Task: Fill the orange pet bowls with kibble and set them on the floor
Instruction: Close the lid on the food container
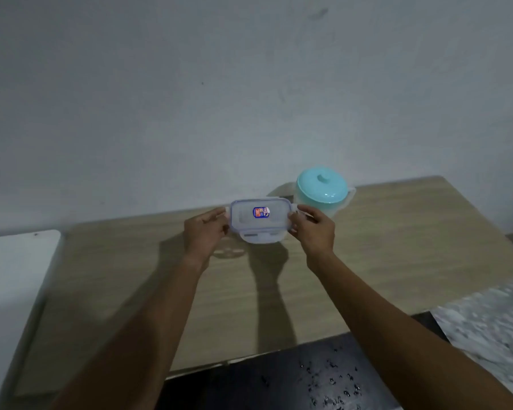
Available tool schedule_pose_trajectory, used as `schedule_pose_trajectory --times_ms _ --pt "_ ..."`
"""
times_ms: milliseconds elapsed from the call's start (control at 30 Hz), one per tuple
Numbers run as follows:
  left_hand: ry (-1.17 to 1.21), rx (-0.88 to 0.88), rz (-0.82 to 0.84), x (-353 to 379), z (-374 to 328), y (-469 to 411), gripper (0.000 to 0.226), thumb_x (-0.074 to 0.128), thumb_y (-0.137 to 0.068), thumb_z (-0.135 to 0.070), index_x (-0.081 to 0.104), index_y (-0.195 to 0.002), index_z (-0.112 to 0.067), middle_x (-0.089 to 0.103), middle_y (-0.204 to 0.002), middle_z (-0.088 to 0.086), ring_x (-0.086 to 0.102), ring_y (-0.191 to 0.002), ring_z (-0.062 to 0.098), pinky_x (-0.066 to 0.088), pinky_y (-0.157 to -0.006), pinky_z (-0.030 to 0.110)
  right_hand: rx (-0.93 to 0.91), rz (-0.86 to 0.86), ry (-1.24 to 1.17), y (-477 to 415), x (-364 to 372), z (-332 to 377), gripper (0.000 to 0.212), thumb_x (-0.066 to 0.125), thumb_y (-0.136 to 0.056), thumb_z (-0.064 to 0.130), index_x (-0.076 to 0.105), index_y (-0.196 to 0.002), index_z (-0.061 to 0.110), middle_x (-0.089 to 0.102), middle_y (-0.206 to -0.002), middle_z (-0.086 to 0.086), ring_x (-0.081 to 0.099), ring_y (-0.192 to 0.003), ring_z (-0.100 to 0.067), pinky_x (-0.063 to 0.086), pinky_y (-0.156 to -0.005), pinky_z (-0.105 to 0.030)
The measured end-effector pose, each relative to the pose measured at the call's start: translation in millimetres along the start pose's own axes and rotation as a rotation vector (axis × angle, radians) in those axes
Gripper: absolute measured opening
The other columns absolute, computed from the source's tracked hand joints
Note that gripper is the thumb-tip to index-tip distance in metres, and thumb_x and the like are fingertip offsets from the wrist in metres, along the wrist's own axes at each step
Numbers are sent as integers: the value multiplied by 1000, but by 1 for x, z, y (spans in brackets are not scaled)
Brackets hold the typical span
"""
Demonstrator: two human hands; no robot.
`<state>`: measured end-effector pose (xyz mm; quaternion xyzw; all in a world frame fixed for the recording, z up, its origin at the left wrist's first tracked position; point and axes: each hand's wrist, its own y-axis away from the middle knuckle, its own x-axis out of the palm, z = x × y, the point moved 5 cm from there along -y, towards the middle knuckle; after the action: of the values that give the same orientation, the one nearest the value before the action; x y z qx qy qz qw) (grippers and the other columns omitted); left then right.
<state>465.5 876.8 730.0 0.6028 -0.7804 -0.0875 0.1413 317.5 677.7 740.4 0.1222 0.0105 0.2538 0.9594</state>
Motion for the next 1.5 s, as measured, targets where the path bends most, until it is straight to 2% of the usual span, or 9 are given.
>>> schedule_pose_trajectory --times_ms 167,300,400,567,867,1067,1267,1433,1500 --pt "-154 115 -114 17 26 -34 41 75 -85 -12 67 -124 -3 72 -117 11 67 -100 11 52 -99 33 -116 -6 270 -37 10 -26 39 77 -90 15 69 -129 15 73 -125 -6 68 -107 -16 55 -99 -35" --pt "-137 102 -138 29 42 -51 48 75 -85 -6 61 -131 -2 67 -126 11 66 -109 15 51 -102 40 -186 40 328 -49 20 -40 44 71 -94 13 64 -137 13 71 -128 -4 63 -104 -8 47 -88 -18" --pt "-64 58 -136 33 49 -56 53 75 -83 -3 59 -133 -2 64 -130 15 66 -112 21 53 -100 44 -216 56 347 -52 22 -44 44 67 -96 12 62 -140 12 71 -129 -6 64 -107 -9 45 -91 -19" --pt "-66 11 -169 19 54 -34 52 79 -78 -2 63 -128 0 69 -120 17 69 -91 21 59 -82 36 -224 114 426 -45 15 -44 41 68 -97 13 64 -138 11 70 -129 -9 66 -106 -14 46 -85 -18" --pt "-142 -1 -209 -19 64 28 59 87 -69 -4 66 -124 0 71 -110 14 67 -80 17 59 -78 34 -86 126 428 10 -10 -65 51 74 -92 18 61 -141 12 73 -122 -15 68 -98 -18 50 -94 -28" --pt "-140 -97 -189 -24 69 44 35 83 -76 -7 72 -107 5 71 -79 17 63 -41 9 50 -44 16 -17 224 485 23 -11 -66 39 69 -94 18 68 -133 12 75 -118 -9 69 -114 -26 51 -95 -32" --pt "-264 -140 -198 -23 69 41 24 85 -74 -20 78 -91 -5 72 -63 9 66 -46 17 57 -53 24 2 236 489 23 -12 -67 34 69 -94 19 74 -126 13 76 -120 -6 69 -114 -23 53 -99 -36" --pt "-275 -197 -150 -26 72 33 28 87 -71 -20 77 -89 0 74 -74 18 70 -61 28 61 -71 39 -8 258 507 21 -12 -69 32 68 -93 21 75 -124 18 77 -117 -4 69 -113 -24 53 -101 -43" --pt "-287 -221 -144 -26 72 33 30 86 -73 -23 76 -89 1 74 -75 15 70 -59 26 60 -65 33 10 272 507 19 -12 -72 30 67 -94 22 76 -122 18 78 -113 -4 70 -110 -25 54 -101 -46"
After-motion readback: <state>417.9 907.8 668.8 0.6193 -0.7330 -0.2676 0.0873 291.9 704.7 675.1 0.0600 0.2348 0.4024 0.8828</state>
